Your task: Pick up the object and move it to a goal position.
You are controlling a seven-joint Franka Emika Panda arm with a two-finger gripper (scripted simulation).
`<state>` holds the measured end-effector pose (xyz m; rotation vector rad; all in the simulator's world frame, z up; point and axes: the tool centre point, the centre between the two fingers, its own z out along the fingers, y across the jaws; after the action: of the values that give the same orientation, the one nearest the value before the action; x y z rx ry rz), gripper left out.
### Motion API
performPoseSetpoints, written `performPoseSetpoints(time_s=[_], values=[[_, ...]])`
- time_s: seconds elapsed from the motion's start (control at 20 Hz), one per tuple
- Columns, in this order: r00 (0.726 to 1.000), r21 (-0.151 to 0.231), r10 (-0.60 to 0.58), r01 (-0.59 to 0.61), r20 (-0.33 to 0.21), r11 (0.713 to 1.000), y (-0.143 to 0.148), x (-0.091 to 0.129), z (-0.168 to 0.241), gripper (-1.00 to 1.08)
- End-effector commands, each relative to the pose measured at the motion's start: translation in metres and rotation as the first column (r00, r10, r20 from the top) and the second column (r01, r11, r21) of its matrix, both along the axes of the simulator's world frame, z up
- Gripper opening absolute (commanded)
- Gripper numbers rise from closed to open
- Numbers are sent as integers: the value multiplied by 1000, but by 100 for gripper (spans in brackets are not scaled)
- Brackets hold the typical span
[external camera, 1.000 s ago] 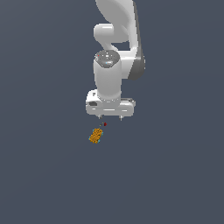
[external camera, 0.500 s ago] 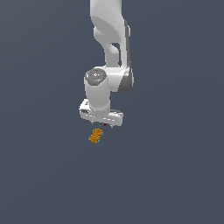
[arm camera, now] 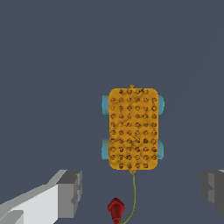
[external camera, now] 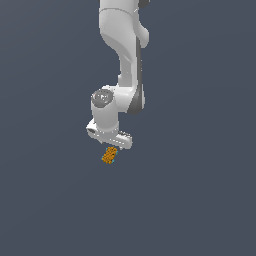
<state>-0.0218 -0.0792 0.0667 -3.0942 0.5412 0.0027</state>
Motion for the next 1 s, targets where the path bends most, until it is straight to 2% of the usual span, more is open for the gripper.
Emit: performPoseSetpoints(time_s=[0.0,0.9,0.95], values=[[1000,0,0,0,0,1000,0,0,0,100],[1000,-1,-5,5,1,1000,-1,0,-51,100],[1000,-1,-5,5,1,1000,-1,0,-51,-100]])
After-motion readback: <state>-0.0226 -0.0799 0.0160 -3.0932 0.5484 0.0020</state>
